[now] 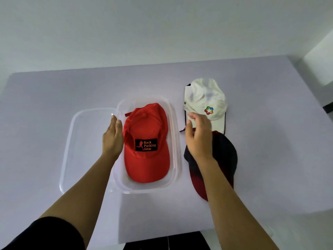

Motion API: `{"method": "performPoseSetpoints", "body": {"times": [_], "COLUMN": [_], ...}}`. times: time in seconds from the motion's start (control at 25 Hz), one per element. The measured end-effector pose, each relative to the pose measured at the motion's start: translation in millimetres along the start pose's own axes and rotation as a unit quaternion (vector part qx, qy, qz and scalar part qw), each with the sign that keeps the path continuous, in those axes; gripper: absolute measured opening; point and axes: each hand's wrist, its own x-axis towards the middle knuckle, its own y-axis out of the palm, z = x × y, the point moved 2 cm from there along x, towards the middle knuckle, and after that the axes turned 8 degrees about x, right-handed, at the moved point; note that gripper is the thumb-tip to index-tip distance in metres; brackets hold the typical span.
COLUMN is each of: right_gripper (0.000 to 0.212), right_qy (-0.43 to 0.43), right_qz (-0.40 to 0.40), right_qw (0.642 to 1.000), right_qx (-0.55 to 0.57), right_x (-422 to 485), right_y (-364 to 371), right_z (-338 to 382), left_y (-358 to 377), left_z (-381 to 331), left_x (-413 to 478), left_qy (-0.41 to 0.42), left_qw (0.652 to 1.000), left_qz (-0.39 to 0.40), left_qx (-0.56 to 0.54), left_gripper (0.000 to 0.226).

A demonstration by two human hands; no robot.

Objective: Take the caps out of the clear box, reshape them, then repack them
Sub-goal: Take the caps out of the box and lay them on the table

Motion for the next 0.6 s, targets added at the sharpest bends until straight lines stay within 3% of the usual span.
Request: {"method": "performPoseSetpoints", "body": {"times": [0.08, 0.2, 0.32, 0.44, 0.52, 0.6], "right_gripper": [0.037, 0.067, 0.053, 0.026, 0.029, 0.03], "right_qy": [-0.029, 0.068, 0.126, 0.169, 0.18, 0.17], "right_qz": [0.161, 0.318, 0.311, 0.302, 0.301, 0.261], "right_qw": [0.986, 0.934, 0.93, 0.938, 0.933, 0.939], "right_qx": [-0.043, -0.146, -0.147, -0.016, 0.082, 0.146], "right_x": [2, 1, 2, 5, 6, 14], "right_y": [44, 89, 104, 105, 95, 77], "right_z": [29, 40, 38, 40, 51, 66], "left_y": [-1, 0, 1, 1, -2, -6], "left_z": [2, 3, 4, 1, -11, -33], "left_x": [1, 2, 3, 2, -1, -9], "left_qy": [-0.003, 0.002, 0.005, 0.018, 0.046, 0.073], "left_qw": [1.0, 1.0, 1.0, 0.998, 0.997, 0.996], "left_qz": [0.003, 0.005, 0.009, -0.003, -0.03, -0.053], "left_qx": [-0.009, -0.008, 0.001, 0.053, 0.055, -0.02], "left_gripper": [0.053, 0.053, 0.054, 0.054, 0.047, 0.04]}}
